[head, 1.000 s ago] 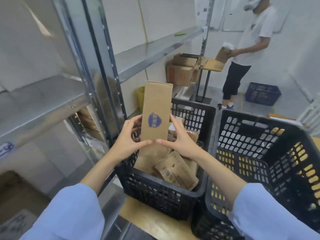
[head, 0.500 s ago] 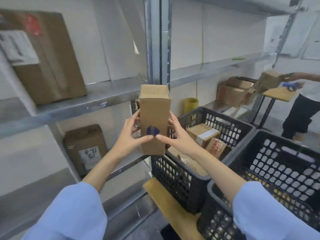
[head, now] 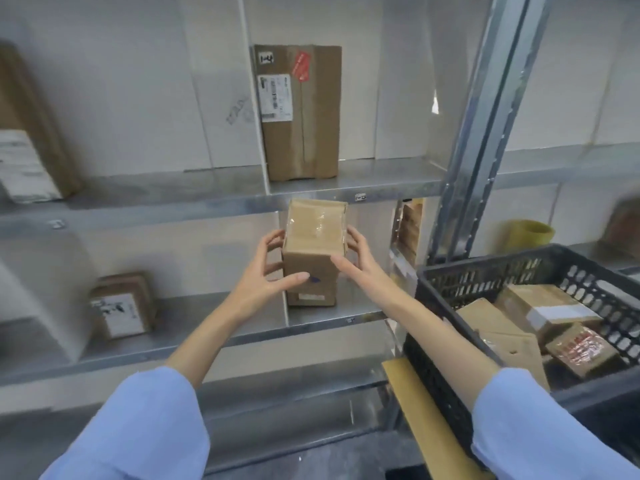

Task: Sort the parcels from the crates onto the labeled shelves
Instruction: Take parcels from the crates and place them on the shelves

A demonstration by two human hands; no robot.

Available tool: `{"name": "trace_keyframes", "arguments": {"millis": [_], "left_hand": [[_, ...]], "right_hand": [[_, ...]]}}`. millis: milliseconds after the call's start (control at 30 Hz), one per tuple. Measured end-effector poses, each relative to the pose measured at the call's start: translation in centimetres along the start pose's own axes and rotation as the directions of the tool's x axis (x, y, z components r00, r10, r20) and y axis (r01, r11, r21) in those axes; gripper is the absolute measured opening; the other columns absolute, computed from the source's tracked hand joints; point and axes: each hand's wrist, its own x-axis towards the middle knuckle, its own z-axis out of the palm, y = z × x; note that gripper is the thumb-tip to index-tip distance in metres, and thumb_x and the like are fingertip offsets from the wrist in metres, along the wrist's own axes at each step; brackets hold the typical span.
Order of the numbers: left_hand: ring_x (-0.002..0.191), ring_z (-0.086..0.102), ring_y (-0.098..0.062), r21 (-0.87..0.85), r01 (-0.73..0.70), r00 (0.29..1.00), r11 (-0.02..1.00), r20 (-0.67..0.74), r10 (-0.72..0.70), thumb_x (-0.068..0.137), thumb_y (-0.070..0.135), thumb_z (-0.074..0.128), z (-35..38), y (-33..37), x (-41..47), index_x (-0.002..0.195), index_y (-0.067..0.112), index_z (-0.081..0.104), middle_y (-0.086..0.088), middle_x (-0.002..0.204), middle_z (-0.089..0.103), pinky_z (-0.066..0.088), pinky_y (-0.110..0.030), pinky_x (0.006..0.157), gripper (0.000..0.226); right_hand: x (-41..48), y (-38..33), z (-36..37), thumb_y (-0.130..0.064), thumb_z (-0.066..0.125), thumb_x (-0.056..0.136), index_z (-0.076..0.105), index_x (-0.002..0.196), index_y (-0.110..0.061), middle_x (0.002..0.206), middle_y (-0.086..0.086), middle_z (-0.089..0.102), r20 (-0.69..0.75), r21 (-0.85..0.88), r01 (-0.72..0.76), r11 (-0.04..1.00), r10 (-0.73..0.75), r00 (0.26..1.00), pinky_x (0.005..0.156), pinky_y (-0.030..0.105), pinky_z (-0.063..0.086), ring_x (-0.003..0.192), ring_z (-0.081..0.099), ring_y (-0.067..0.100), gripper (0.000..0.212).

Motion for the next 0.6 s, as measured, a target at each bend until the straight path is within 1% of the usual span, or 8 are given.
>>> {"name": "trace_keyframes", "arguments": {"millis": [67,167,233,333,400,500,567,600], "left_hand": [[0.125,0.051,-0.008,-0.001,0.004,0.999,1.0,-0.033,-0.004,0.069,0.055,0.077,-1.9,-0.5,-1.5,0.138,0.054,0.029,0.031,0.135,0.039,0.045,-0.017,0.093,0.084],[0.129,0.049,-0.007,0.008,0.009,0.995,1.0,-0.097,-0.009,0.068,0.06,0.071,-4.4,-0.9,-3.8,0.145,0.044,0.031,0.019,0.143,0.041,0.044,-0.017,0.099,0.089],[0.128,0.05,-0.008,-0.006,0.007,0.991,1.0,-0.132,-0.008,0.067,0.059,0.069,-6.0,-0.9,-5.4,0.137,0.049,0.035,0.026,0.136,0.045,0.044,-0.023,0.101,0.077],[0.127,0.049,-0.001,0.033,0.01,0.983,0.999,-0.184,-0.003,0.069,0.056,0.07,-8.8,-1.3,-7.8,0.13,0.049,0.04,0.029,0.132,0.048,0.042,-0.026,0.103,0.068],[0.124,0.049,0.005,0.056,0.003,0.974,0.998,-0.227,0.01,0.068,0.055,0.072,-10.7,-1.5,-9.6,0.13,0.045,0.042,0.023,0.135,0.049,0.04,-0.019,0.101,0.069],[0.123,0.049,0.002,0.087,0.014,0.966,0.996,-0.257,0.009,0.064,0.05,0.077,-13.2,-1.8,-12.1,0.131,0.043,0.041,0.022,0.136,0.049,0.043,-0.022,0.097,0.076],[0.12,0.053,-0.004,0.097,0.033,0.965,0.995,-0.264,-0.006,0.062,0.042,0.082,-15.0,-2.2,-14.0,0.137,0.045,0.038,0.022,0.137,0.047,0.049,-0.034,0.098,0.087],[0.121,0.053,-0.007,0.105,0.038,0.964,0.994,-0.265,-0.009,0.063,0.036,0.085,-16.0,-2.4,-15.0,0.14,0.047,0.034,0.022,0.139,0.045,0.049,-0.04,0.1,0.093]], "right_hand": [[0.8,-0.4,2.2,-0.063,0.053,0.088,0.012,0.143,-0.046,0.147,-0.017,0.025,0.053,0.03,0.0,1.0,-0.002,0.999,0.115,0.038,0.031,0.136,0.032,0.007,0.071],[1.3,-1.1,5.4,-0.069,0.056,0.077,0.015,0.15,-0.042,0.144,-0.02,0.031,0.109,0.04,-0.011,0.999,0.007,0.994,0.113,0.039,0.033,0.14,0.033,0.01,0.089],[1.4,-1.3,7.4,-0.065,0.061,0.076,0.016,0.153,-0.036,0.144,-0.021,0.033,0.142,0.045,-0.005,0.999,-0.001,0.99,0.114,0.037,0.033,0.138,0.036,0.005,0.093],[1.4,-1.4,10.4,-0.033,0.067,0.092,0.018,0.15,-0.032,0.147,-0.013,0.033,0.193,0.049,0.029,0.998,-0.038,0.981,0.098,0.007,0.038,0.119,0.039,-0.025,0.076],[1.2,-1.8,12.4,-0.022,0.069,0.092,0.017,0.148,-0.035,0.146,-0.015,0.033,0.217,0.017,0.055,0.998,-0.057,0.975,0.087,0.0,0.038,0.123,0.039,-0.019,0.078],[0.6,-2.6,15.6,-0.017,0.074,0.087,0.012,0.155,-0.032,0.152,-0.015,0.031,0.239,-0.012,0.095,0.995,-0.089,0.967,0.1,0.016,0.039,0.138,0.037,0.007,0.093],[0.1,-3.4,17.8,-0.015,0.078,0.084,0.007,0.157,-0.032,0.158,-0.011,0.026,0.26,-0.047,0.125,0.991,-0.109,0.959,0.107,0.029,0.034,0.139,0.034,0.008,0.103],[-0.2,-3.9,18.9,-0.015,0.079,0.082,0.004,0.157,-0.032,0.159,-0.013,0.023,0.268,-0.067,0.138,0.988,-0.115,0.957,0.107,0.029,0.032,0.136,0.036,0.003,0.107]]}}
